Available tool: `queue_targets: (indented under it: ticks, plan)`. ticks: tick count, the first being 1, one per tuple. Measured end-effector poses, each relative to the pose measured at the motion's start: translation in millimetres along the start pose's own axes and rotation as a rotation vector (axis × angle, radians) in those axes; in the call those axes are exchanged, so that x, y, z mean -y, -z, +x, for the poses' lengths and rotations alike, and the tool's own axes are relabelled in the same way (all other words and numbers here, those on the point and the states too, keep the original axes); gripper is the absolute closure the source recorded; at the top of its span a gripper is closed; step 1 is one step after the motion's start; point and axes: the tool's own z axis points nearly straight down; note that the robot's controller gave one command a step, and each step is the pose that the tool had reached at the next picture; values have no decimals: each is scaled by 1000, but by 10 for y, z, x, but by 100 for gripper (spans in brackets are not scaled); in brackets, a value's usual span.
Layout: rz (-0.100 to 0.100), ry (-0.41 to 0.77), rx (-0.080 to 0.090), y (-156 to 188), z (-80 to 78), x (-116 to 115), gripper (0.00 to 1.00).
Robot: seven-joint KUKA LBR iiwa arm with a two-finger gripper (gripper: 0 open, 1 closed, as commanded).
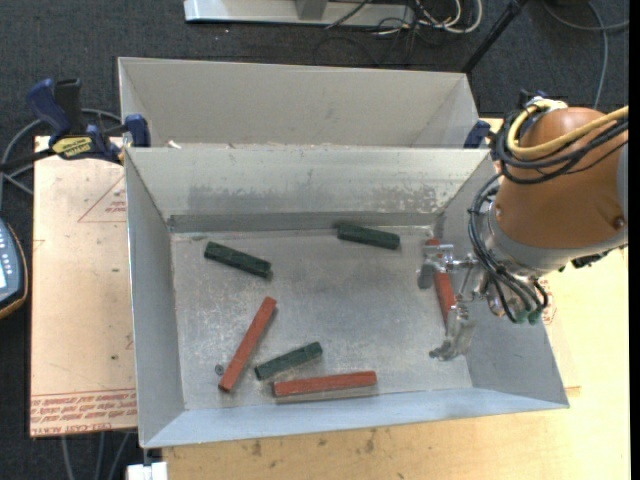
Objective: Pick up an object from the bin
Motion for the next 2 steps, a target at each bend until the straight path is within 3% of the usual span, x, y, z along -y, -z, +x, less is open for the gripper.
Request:
queue_targets:
  ticks: [1,2]
  plan:
    - [3,55,0,-578,-513,858,0]
    - [0,393,2,-843,-827,1066,0]
